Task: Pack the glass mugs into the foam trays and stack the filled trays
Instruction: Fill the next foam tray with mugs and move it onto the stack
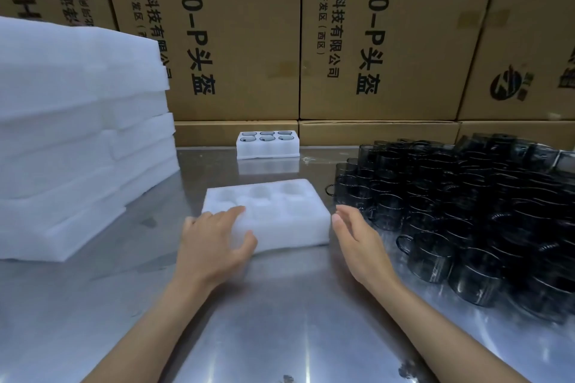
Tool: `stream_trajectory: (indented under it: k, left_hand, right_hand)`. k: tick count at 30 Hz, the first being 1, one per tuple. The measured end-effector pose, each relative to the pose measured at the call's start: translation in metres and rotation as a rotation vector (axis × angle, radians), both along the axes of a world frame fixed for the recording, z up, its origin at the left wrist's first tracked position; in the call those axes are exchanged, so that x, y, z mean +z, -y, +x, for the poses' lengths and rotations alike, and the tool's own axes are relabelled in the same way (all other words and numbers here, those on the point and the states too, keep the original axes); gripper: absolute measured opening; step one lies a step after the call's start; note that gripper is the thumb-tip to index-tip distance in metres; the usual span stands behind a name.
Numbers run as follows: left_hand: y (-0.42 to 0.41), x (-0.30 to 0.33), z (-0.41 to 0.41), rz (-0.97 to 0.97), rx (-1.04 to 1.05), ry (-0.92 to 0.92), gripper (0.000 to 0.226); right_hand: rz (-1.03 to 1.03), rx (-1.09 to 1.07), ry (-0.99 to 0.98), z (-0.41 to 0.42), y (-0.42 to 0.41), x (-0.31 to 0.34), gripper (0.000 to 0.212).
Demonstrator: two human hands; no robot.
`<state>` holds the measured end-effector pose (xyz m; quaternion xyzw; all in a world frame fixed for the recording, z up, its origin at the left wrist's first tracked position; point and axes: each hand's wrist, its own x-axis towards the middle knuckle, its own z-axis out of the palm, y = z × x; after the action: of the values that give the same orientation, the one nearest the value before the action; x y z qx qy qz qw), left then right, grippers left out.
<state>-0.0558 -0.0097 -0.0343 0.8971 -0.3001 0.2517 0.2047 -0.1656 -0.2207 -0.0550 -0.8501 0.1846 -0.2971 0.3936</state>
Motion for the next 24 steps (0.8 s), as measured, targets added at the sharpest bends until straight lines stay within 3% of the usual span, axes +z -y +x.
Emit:
stream_trajectory:
  k: [4,6,8,11,13,15,19,24]
  left_hand:
    - [0.008,0.002,-0.011,-0.071,-0.170,0.241,0.043]
    - [0.008,0.002,-0.006,-0.137,-0.228,0.276,0.039]
    - [0.009,-0.001,0.001,-0.274,-0.188,0.132,0.045]
    - [0.015,-0.006,0.014,-0.646,-0.093,-0.371,0.048]
    - [0.019,-0.013,0.023,-0.847,-0.161,-0.718,0.050]
    - [0.021,-0.017,0.026,-0.963,-0.315,-0.898,0.048]
    - [0.031,-0.014,0.021,-0.979,-0.379,-0.942,0.047]
    - [0.042,-0.014,0.028,-0.853,-0.173,-0.838,0.047]
  right_hand:
    - [0.001,-0.007,0.072,-0.003,-0.001,0.005,0.037]
    - [0.000,0.018,0.105,-0.003,-0.001,0.006,0.035]
    - [-0.004,0.035,0.100,-0.003,-0.001,0.006,0.035]
    - [-0.008,0.063,-0.021,-0.002,0.002,0.007,0.034]
    - [-0.019,0.063,-0.101,-0.003,0.004,0.010,0.028]
    - [-0.064,-0.016,-0.141,-0.005,0.007,0.013,0.024]
    - [-0.171,-0.190,-0.232,-0.012,0.012,0.017,0.029]
    - [-0.249,-0.250,-0.233,-0.014,0.009,0.021,0.030]
